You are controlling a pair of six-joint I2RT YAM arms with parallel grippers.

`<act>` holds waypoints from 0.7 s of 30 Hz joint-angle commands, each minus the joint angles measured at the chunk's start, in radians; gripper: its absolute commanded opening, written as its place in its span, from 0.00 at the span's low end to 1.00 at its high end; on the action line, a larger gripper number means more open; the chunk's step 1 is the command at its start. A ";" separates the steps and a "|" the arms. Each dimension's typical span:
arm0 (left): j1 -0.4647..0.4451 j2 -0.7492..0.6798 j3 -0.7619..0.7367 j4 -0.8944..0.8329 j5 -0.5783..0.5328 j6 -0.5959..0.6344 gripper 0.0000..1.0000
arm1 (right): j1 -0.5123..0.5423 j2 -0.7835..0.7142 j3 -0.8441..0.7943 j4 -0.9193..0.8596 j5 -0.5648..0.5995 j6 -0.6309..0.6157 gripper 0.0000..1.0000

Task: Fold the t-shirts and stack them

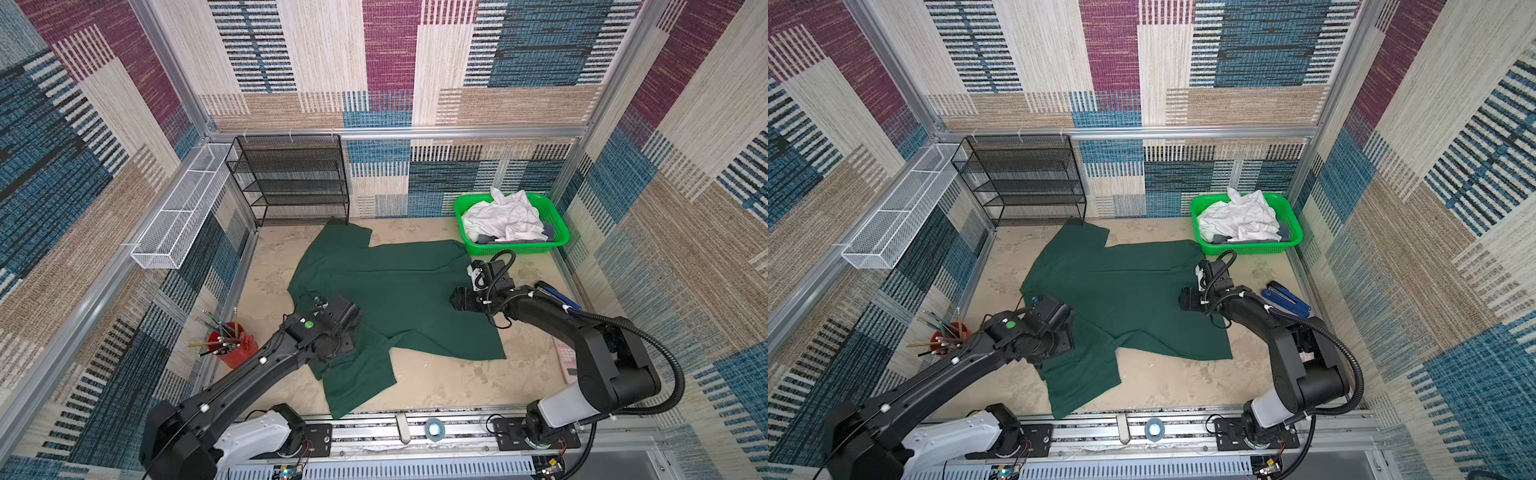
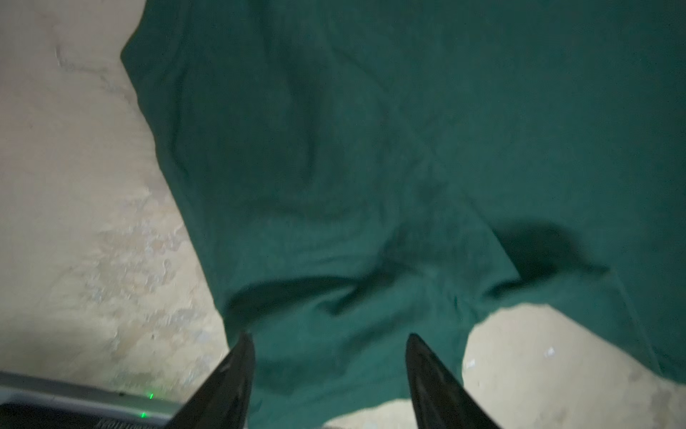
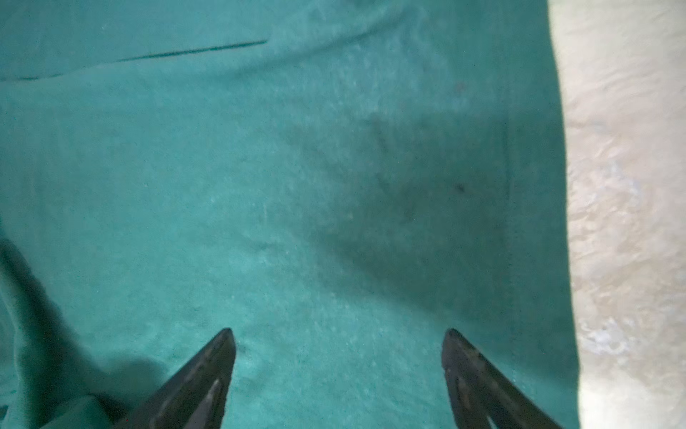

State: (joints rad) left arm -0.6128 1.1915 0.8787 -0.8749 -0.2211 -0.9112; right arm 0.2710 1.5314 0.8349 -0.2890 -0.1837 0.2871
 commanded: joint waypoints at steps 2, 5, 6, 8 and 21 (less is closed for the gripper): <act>0.082 0.162 0.029 0.251 0.033 0.154 0.65 | 0.002 0.020 -0.014 0.017 -0.018 0.012 0.88; 0.120 0.279 0.062 0.271 0.087 0.164 0.65 | 0.002 0.040 -0.024 0.026 -0.023 0.012 0.88; 0.125 0.303 0.060 0.270 0.108 0.156 0.65 | 0.002 0.046 -0.029 0.031 -0.028 0.015 0.88; 0.125 0.326 0.016 0.296 0.142 0.127 0.64 | 0.002 0.058 -0.040 0.042 -0.031 0.018 0.88; 0.151 0.183 -0.313 0.313 0.147 -0.051 0.65 | 0.002 0.078 -0.092 0.033 0.030 0.059 0.88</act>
State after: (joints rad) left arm -0.4736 1.3861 0.6254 -0.3882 -0.0948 -0.8902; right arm 0.2737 1.6077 0.7677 -0.1326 -0.1967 0.2985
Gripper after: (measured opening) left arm 0.646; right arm 0.878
